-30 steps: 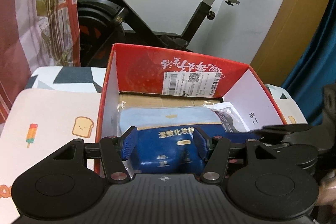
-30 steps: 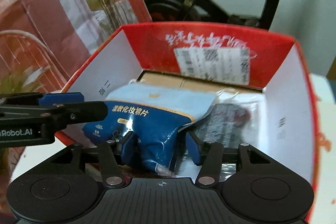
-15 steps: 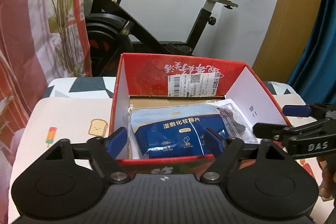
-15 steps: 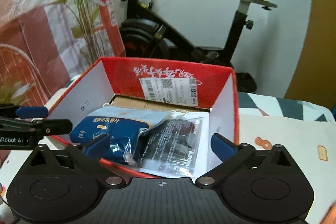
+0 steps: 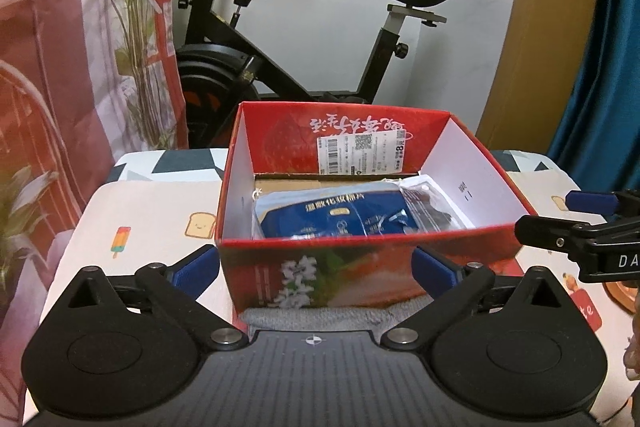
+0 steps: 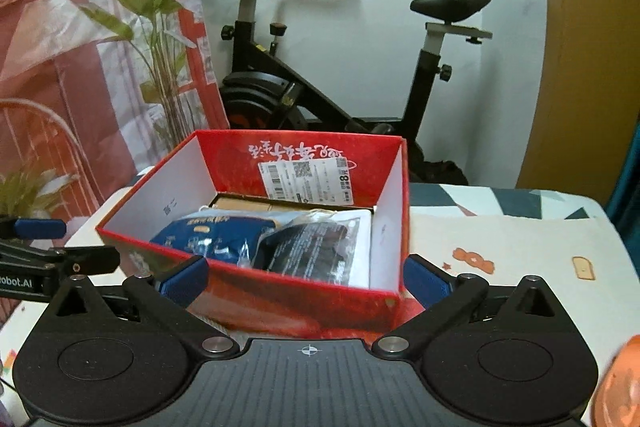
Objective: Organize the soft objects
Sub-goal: 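Lower the blue packet onto the box bottom and open both tools, then move both tools to the green knitted pouch and close on it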
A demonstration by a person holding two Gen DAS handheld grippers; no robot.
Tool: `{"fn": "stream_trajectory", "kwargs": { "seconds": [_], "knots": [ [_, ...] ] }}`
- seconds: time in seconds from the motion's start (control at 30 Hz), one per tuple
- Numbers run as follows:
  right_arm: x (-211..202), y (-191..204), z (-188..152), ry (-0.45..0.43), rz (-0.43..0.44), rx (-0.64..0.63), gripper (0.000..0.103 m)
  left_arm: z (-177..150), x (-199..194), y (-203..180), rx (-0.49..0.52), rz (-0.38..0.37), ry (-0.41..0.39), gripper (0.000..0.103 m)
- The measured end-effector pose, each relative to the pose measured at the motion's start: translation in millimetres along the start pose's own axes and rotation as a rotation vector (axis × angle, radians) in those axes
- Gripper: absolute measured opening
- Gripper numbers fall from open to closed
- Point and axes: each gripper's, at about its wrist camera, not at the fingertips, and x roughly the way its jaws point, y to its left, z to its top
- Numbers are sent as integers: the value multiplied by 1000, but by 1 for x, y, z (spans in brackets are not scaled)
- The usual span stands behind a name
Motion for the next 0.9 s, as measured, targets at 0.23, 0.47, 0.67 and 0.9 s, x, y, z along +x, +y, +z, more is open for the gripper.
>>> {"fn": "stream_trajectory", "kwargs": {
  "seconds": [0.23,0.47,0.67,0.9],
  "knots": [
    [-25,-7,-35,-8,13,5,103,-31,-23,-11,-2,4,-31,103],
    [-35,-12,-79,18,35,6,103,-66,-26,-16,-53,-23,-9,103],
    [-36,-6,-116,60,86,-10,102,-95,-26,-23,-62,-41,3,103],
    [-36,-3,-142,70,83,-20,86,-119,-18,-20,-114,-54,63,100]
  ]
}}
